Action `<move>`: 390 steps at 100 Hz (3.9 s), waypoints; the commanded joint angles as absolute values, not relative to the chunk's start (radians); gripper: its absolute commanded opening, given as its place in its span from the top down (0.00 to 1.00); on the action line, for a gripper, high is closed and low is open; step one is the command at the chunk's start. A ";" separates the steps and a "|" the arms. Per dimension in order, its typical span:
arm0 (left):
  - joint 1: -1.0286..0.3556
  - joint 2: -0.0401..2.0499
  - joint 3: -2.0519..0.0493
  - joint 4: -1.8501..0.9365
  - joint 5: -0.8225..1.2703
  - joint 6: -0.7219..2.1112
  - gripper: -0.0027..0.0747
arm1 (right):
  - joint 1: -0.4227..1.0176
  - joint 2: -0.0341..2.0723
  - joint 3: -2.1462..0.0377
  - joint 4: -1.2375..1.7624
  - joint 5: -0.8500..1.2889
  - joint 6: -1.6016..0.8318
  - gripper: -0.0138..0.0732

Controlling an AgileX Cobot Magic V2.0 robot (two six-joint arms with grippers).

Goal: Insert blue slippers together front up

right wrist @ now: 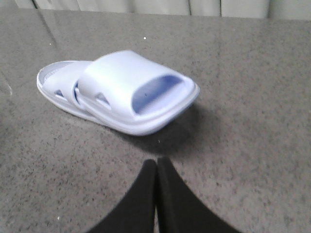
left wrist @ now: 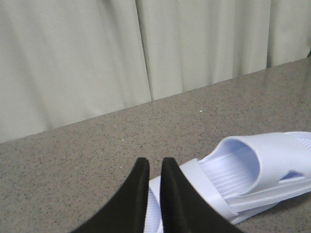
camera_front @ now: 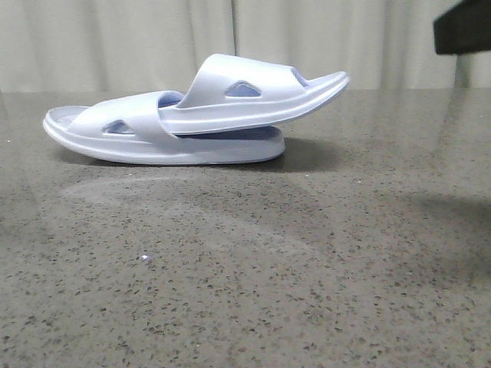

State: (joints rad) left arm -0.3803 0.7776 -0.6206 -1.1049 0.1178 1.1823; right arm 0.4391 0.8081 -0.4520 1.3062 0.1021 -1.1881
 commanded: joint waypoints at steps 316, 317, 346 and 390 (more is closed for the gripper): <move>-0.068 0.078 0.013 -0.044 0.135 0.029 0.95 | 0.455 0.550 -0.202 1.521 0.103 -1.203 0.94; -0.068 0.078 0.013 -0.044 0.135 0.029 0.95 | 0.455 0.550 -0.202 1.521 0.103 -1.203 0.94; -0.068 0.078 0.013 -0.044 0.135 0.029 0.95 | 0.455 0.550 -0.202 1.521 0.090 -1.203 0.94; -0.068 0.078 0.013 -0.044 0.135 0.029 0.95 | 0.424 0.531 -0.182 0.919 -0.181 -0.807 0.94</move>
State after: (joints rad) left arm -0.0709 0.0660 0.0039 -0.0338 0.2118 0.0300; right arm 0.4498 0.5471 -0.1710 1.2061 -0.0852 -1.0322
